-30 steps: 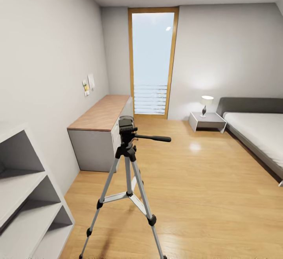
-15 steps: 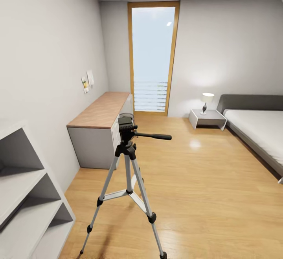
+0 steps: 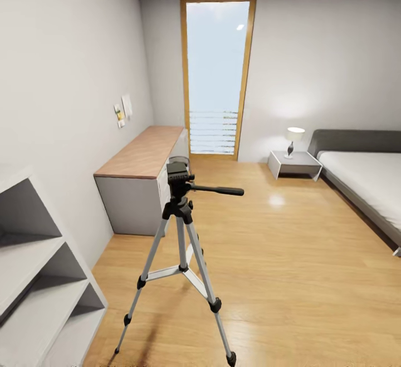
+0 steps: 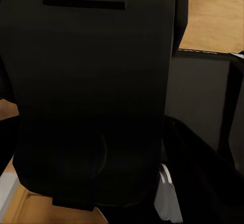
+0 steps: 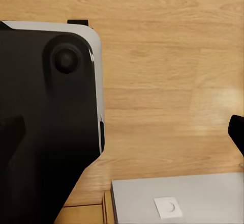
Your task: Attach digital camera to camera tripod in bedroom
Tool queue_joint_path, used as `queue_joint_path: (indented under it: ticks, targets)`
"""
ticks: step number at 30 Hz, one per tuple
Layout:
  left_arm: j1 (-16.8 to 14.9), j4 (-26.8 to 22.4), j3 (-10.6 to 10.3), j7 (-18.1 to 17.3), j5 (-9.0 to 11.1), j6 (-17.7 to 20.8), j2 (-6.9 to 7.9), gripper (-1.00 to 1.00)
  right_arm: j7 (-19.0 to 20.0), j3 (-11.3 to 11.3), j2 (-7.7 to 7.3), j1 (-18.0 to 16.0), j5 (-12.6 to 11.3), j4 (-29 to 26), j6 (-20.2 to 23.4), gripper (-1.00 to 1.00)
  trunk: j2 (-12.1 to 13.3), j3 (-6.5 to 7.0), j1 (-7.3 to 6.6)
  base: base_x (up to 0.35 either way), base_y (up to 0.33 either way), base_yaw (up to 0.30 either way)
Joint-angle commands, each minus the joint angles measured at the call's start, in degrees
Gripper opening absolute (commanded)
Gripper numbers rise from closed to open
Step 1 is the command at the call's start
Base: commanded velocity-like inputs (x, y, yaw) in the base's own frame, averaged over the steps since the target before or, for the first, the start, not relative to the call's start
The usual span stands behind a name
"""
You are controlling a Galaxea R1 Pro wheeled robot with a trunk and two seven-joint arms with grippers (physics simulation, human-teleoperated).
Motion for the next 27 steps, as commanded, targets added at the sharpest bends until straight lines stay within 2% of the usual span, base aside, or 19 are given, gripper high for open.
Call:
queue_joint_path:
  ticks: [1,27]
  targets:
    - [-0.05,-0.01,-0.43,-0.22,0.52,0.24,0.04,-1.0,-0.11,-0.04,0.0,-0.09,0.02,0.16,-0.35,1.0,-0.12,-0.21,0.03,0.0,0.0,0.0]
    - [-0.05,-0.01,-0.42,-0.22,0.53,0.24,0.14,-1.0,-0.11,-0.04,-0.05,-0.09,0.02,0.18,-0.35,1.0,-0.12,-2.58,0.03,0.0,0.0,0.0]
